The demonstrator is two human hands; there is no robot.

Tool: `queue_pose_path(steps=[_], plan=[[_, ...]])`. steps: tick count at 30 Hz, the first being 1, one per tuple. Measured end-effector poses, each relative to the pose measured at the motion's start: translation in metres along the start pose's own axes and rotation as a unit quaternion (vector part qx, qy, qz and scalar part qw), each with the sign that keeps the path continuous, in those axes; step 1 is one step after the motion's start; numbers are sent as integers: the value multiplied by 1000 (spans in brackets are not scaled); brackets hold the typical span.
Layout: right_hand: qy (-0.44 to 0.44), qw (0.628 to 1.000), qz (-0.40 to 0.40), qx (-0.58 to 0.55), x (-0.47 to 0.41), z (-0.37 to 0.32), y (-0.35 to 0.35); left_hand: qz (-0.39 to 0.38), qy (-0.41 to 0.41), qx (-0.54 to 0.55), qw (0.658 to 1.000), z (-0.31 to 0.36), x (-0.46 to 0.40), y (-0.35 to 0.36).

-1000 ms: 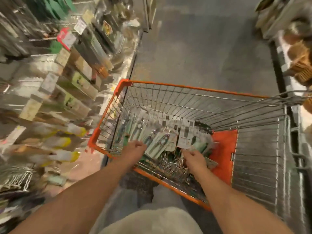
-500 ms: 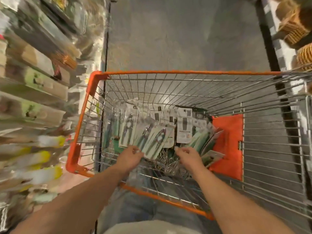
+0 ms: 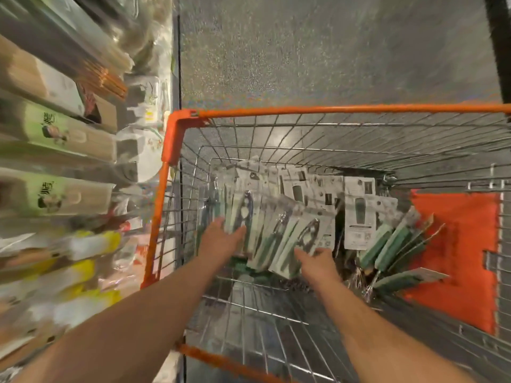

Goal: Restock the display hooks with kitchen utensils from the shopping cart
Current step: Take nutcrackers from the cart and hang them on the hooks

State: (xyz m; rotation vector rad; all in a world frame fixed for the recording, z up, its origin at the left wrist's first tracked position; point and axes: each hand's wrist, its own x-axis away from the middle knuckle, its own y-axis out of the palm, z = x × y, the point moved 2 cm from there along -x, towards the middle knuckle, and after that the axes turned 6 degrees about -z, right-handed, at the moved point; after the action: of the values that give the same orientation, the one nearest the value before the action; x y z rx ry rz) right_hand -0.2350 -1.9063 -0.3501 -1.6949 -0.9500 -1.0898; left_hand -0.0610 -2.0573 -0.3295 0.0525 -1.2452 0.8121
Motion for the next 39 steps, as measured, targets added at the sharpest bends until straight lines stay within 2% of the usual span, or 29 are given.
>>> queue_pose_path(steps=[5, 10, 13, 16, 19, 21, 24, 29, 34, 39], plan=[[15, 996, 89, -6, -11, -4, 18, -26, 26, -1, 999, -7, -11, 12], [-22, 996, 91, -11, -7, -8, 20, -11, 22, 8, 1000, -16, -11, 21], [-45, 993, 96, -52, -2, -10, 15, -19, 1, 21, 1000, -15, -13, 24], [-60, 990, 46, -122, 3, -13, 16, -32, -24, 55, 998, -13, -18, 27], [-51, 991, -37, -118, 6, -22, 28, -43, -49, 111, 992, -10, -19, 28], [-45, 989, -63, -127, 2, -26, 37, -39, -46, 106, 992, -11, -19, 29], [-46, 983, -68, -164, 4, -37, 50, -40, -47, 109, 992, -17, -27, 35], [-68, 976, -61, -200, -2, -43, 65, -42, -69, 208, 975, -7, -22, 33], [-59, 974, -88, -200, 0, -41, 63, -66, -66, 217, 972, -15, -25, 41], [-30, 975, -102, -195, -8, -34, 50, -94, -63, 215, 970, -70, -72, 78]])
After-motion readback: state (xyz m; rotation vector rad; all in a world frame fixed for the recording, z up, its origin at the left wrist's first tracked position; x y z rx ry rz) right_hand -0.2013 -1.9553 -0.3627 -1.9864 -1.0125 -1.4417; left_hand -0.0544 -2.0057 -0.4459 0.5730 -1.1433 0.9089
